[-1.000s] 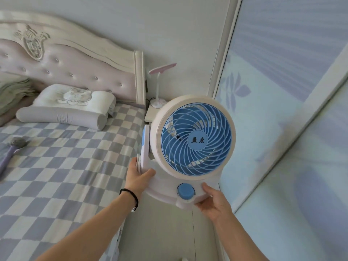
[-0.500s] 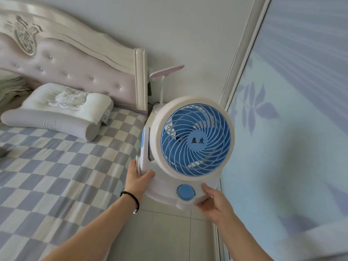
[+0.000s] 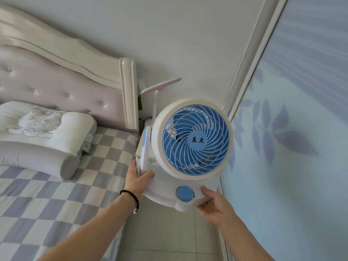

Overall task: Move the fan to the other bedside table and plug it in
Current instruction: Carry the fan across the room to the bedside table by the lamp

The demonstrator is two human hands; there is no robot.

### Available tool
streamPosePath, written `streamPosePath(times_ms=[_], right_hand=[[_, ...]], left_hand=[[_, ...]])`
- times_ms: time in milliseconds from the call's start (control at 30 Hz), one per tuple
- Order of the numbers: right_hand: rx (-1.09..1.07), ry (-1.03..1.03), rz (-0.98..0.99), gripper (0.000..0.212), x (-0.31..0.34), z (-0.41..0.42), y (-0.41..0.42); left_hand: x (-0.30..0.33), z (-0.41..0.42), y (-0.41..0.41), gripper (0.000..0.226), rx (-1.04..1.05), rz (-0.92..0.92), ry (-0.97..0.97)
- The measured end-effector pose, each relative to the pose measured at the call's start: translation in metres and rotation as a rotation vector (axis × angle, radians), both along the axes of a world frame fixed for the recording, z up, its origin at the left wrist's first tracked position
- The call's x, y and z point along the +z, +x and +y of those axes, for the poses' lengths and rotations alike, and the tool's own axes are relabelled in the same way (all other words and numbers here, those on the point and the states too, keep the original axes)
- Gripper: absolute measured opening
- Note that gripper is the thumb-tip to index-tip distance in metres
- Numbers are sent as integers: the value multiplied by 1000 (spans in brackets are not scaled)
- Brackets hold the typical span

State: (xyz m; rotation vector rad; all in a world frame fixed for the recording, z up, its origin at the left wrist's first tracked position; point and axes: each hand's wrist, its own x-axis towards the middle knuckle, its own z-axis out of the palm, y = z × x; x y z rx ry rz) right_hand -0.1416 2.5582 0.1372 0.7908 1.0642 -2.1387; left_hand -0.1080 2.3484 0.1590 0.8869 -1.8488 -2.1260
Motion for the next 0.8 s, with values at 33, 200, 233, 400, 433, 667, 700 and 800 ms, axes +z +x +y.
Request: streamPosePath(times_ms=[33,200,233,400,433,667,700,800], right_hand=[[-8,-5,2,18,2,-7,-10],[-19,93,14,15,8,-28,-60],[-19,130,17,14,7,-29,-69],[77,411,169,36,3,-26,-124],[111,495,267,37,8,-23,-137],[686,680,789,72,26,16,-254],[728,678,770,71,23,18,-265],[718,680,711,65,10,21,-295]], left_hand=[[1,-7,-12,29,-5,2,-7],[3,-32,-61,32,-36,-8,19],[3,-35,-68,33,-42,-8,22],[-4,-46,-111,31,-67,-35,0],[-5,-49,-119,31,-65,-46,-6],[-22,-65,-184,38,-146,-158,-20],[-25,-66,-193,47,-169,-184,-19],[-31,-64,-222,50,-196,-244,-12]])
